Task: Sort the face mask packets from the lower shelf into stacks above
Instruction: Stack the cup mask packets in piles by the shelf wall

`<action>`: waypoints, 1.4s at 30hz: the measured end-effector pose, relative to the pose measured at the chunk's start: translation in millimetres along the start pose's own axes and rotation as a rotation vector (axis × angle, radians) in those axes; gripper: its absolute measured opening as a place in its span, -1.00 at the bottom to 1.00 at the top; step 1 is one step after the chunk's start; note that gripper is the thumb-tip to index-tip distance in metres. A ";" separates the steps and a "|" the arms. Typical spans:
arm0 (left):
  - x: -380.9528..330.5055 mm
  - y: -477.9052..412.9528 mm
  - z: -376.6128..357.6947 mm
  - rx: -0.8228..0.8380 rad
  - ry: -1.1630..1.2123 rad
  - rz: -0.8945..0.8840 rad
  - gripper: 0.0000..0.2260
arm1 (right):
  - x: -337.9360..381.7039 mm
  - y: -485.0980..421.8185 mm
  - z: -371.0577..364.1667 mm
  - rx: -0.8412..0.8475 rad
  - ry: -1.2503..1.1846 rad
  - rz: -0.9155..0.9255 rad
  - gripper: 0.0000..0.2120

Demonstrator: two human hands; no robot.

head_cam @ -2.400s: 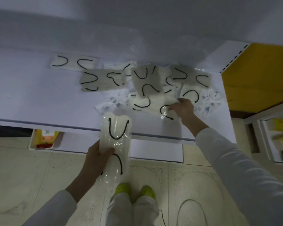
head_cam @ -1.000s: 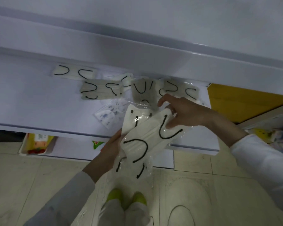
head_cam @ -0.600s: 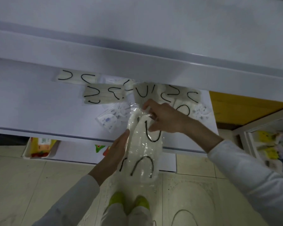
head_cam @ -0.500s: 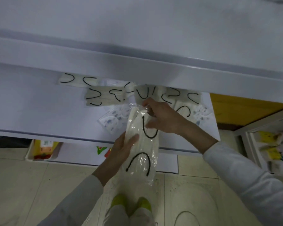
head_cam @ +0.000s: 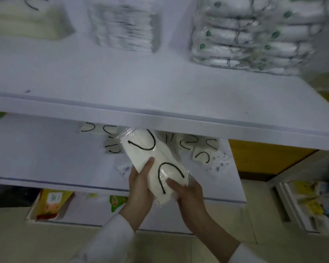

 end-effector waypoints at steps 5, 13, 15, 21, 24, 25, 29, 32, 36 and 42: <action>-68.8 17.6 29.2 0.236 -0.163 -0.117 -0.40 | 74.0 52.7 4.6 0.003 0.466 0.269 -0.68; -234.9 61.7 -12.2 0.603 -0.940 -0.557 -0.36 | 207.2 130.5 -16.3 0.165 0.784 0.753 -0.82; -253.2 56.8 -47.9 0.540 -0.908 -0.708 -0.57 | 240.3 121.4 -24.8 0.146 0.740 0.816 -0.75; -239.1 7.6 -112.2 0.384 -0.854 -0.722 -0.81 | 275.3 47.9 -29.3 0.022 0.754 0.696 -0.69; -218.5 -13.8 -107.3 0.298 -0.871 -0.673 -0.81 | 256.1 25.4 -19.0 0.027 0.691 0.564 -0.66; -213.9 -18.4 -106.3 0.289 -0.864 -0.669 -0.83 | 252.8 22.9 -17.0 0.033 0.661 0.547 -0.65; -208.7 -27.7 -102.0 0.310 -0.914 -0.674 -0.79 | 255.0 16.6 -3.2 -0.052 0.630 0.524 -0.70; -210.4 -25.5 -101.4 0.296 -1.017 -0.718 -0.90 | 256.9 13.7 9.4 -0.139 0.680 0.573 -0.82; -227.1 -17.1 -94.3 0.222 -1.074 -0.763 -0.88 | 261.6 14.2 -9.9 -0.113 0.665 0.638 -0.81; -283.3 6.7 -30.0 -0.060 -1.047 -0.822 -0.83 | 253.0 11.5 -93.4 0.106 0.728 0.698 -0.82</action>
Point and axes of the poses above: each hand's wrist, its own y-axis away from the middle knuckle, its own z-axis out of the back of the hand, x = y × z, the point moved 1 cm from there along -y, towards the middle knuckle, and after that the axes turned 11 degrees about -z, right-handed, at the moved point
